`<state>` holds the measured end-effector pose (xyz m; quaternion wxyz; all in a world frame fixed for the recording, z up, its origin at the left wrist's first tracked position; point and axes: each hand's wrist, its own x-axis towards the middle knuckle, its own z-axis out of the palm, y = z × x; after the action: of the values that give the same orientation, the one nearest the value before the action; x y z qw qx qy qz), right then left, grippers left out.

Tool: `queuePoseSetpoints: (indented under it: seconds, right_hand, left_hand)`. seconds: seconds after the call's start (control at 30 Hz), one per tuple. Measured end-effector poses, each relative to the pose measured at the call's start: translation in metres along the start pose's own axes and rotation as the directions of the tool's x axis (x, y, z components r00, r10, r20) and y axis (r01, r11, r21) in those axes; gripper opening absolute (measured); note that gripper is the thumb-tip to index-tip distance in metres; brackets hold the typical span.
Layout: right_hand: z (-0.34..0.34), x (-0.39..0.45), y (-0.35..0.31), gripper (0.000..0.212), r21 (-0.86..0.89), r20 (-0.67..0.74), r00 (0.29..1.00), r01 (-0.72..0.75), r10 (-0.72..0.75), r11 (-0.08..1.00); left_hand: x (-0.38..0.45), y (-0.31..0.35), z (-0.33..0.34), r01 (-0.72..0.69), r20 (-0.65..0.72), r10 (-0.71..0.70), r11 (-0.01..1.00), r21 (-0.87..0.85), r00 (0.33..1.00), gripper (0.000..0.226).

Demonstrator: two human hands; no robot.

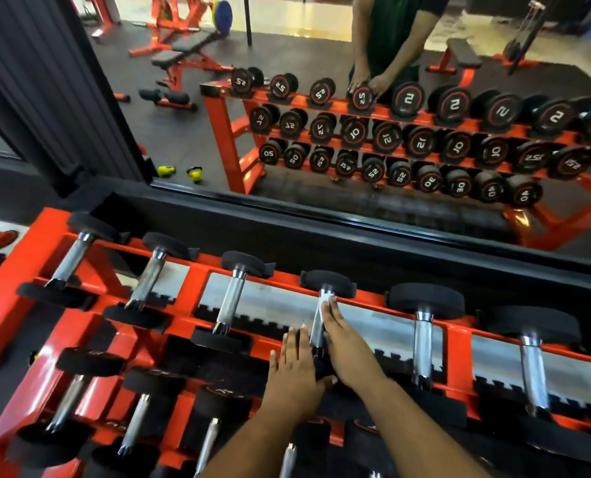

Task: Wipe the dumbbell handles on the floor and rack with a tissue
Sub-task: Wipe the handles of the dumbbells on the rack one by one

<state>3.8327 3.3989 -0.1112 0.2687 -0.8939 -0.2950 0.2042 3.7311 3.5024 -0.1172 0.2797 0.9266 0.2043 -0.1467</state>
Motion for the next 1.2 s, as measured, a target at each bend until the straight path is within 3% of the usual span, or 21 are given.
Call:
queuePoseSetpoints:
  seconds: [0.1, 0.2, 0.3, 0.53, 0.8, 0.9, 1.1, 1.2]
  right_hand:
    - [0.007, -0.007, -0.010, 0.059, 0.301, -0.031, 0.995, -0.080, 0.094, 0.950]
    - [0.012, -0.029, -0.016, 0.057, 0.479, 0.063, 0.982, -0.187, 0.179, 0.858]
    - [0.014, -0.036, -0.017, 0.063, 0.543, 0.116, 0.973, -0.230, 0.198, 0.808]
    - [0.001, 0.005, -0.036, 0.073, 0.664, 0.061, 0.962, -0.239, 0.268, 0.709]
    - [0.002, -0.032, -0.023, 0.060, 0.663, 0.197, 0.942, -0.331, 0.271, 0.672]
    - [-0.005, -0.023, -0.033, 0.060, 0.718, 0.211, 0.929, -0.358, 0.304, 0.597]
    - [-0.004, 0.017, -0.045, 0.058, 0.869, 0.093, 0.878, -0.302, 0.469, 0.392]
    - [0.000, 0.007, -0.044, 0.055, 0.901, 0.103, 0.875, -0.284, 0.473, 0.329]
  left_hand:
    - [0.000, 0.002, -0.003, 0.003, 0.037, -0.004, 1.000, 0.027, 0.999, 0.097]
    - [-0.001, 0.002, -0.003, -0.004, 0.039, 0.003, 1.000, 0.019, 0.999, 0.089]
    - [-0.001, 0.001, -0.003, -0.016, 0.047, 0.014, 0.999, 0.048, 0.999, 0.091]
    - [-0.001, 0.001, -0.003, -0.013, 0.055, 0.009, 0.997, 0.075, 0.998, 0.091]
    - [0.001, -0.003, 0.001, -0.031, 0.052, 0.027, 0.996, 0.088, 0.998, 0.089]
    - [-0.003, 0.000, -0.003, -0.039, 0.034, 0.036, 0.996, 0.080, 0.999, 0.090]
    - [-0.005, 0.005, -0.007, 0.005, 0.028, -0.006, 0.999, 0.042, 1.000, 0.098]
    - [-0.005, 0.002, -0.005, 0.000, 0.028, -0.001, 0.999, 0.048, 1.000, 0.099]
